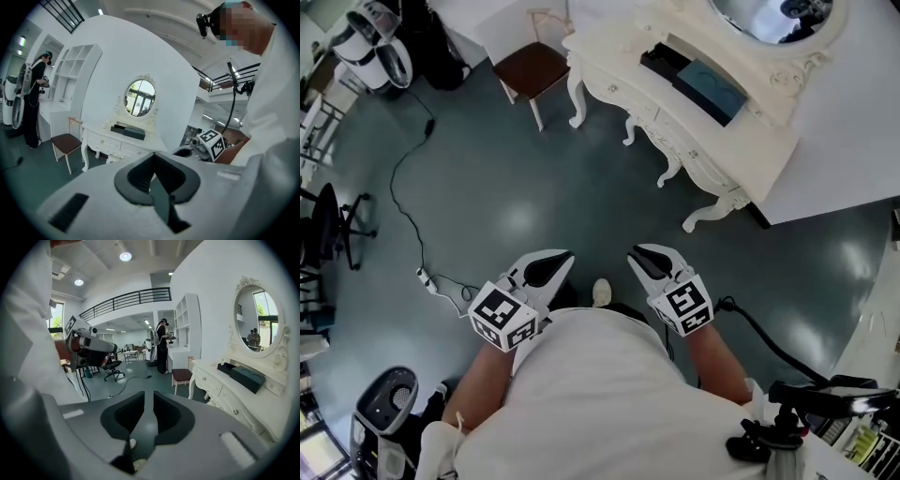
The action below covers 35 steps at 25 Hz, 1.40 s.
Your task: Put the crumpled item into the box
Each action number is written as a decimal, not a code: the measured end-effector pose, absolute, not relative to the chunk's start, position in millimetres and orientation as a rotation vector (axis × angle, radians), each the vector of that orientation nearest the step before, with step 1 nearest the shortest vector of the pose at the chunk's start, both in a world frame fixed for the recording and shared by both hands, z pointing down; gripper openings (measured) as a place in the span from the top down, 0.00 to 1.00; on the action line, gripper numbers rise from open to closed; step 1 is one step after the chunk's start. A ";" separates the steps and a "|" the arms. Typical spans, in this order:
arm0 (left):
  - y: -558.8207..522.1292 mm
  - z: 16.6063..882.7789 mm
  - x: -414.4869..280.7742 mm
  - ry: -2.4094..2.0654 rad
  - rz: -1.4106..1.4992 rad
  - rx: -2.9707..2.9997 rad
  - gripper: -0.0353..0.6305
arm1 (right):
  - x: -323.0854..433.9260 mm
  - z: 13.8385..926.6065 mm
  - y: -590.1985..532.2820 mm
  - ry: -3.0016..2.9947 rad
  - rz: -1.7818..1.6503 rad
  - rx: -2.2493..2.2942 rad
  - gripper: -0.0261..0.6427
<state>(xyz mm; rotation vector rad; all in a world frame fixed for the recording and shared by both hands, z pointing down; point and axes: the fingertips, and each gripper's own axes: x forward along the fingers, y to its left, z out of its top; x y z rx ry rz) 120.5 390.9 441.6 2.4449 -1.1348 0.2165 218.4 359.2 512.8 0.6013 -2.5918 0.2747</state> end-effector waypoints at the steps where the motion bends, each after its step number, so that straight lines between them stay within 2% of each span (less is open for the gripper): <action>1: 385.5 441.5 119.1 -1.127 0.219 2.443 0.95 | 217.8 512.9 355.1 -2.589 0.281 0.609 0.87; 8: 314.8 445.2 109.9 -1.033 0.236 2.497 0.90 | 206.0 517.9 287.9 -2.561 0.287 0.674 0.87; 11: 269.6 452.8 98.2 -0.987 0.269 2.525 0.93 | 193.3 517.5 243.1 -2.543 0.276 0.719 0.87; 18: 155.4 430.8 45.3 -0.840 0.265 2.592 0.95 | 138.2 499.5 127.4 -2.483 0.252 0.815 0.87; 26: 74.2 430.6 -45.2 -0.769 0.251 2.603 0.95 | 71.4 497.1 9.5 -2.374 0.105 0.879 0.87; 35: -7.4 435.2 -106.7 -0.853 0.221 2.550 0.95 | 53.9 510.9 -150.0 -2.248 -0.038 0.863 0.79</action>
